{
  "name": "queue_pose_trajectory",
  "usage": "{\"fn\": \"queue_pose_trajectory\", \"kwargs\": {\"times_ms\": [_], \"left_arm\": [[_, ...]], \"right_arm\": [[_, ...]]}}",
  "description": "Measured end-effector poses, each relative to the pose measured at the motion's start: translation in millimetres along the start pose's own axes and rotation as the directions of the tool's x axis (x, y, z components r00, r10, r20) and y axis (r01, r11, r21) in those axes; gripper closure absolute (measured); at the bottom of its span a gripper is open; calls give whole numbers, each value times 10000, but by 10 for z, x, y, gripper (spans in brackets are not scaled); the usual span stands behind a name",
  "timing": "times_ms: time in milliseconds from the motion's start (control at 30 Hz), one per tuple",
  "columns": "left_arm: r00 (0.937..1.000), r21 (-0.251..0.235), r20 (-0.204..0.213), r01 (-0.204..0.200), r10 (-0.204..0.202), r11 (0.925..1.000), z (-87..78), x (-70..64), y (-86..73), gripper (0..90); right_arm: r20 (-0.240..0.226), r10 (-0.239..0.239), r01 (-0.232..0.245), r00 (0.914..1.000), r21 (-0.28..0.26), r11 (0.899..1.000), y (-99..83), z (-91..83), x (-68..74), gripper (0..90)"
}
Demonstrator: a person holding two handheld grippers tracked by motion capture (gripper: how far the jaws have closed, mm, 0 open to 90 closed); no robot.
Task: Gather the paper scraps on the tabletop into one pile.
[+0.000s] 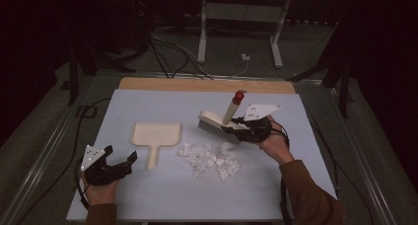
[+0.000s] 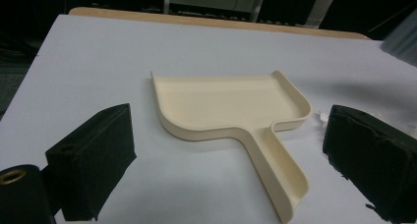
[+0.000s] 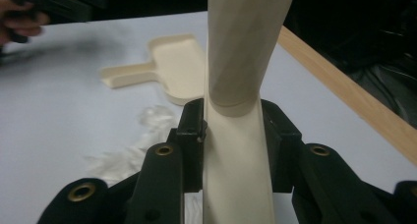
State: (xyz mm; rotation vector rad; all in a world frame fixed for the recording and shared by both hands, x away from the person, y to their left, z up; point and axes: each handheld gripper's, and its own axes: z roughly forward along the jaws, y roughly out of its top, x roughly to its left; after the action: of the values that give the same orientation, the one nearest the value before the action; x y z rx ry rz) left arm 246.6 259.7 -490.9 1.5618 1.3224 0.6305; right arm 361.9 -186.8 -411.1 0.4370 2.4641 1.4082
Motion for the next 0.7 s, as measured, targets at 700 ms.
{"fn": "queue_pose_trajectory", "kwargs": {"times_ms": [700], "left_arm": [[10000, 14, -21, 1, -1, 10000, 0, 0, -1, 63]], "right_arm": [[2224, -2489, 2031, 9426, 2099, 9564, -50, 268, 285, 675]]}}
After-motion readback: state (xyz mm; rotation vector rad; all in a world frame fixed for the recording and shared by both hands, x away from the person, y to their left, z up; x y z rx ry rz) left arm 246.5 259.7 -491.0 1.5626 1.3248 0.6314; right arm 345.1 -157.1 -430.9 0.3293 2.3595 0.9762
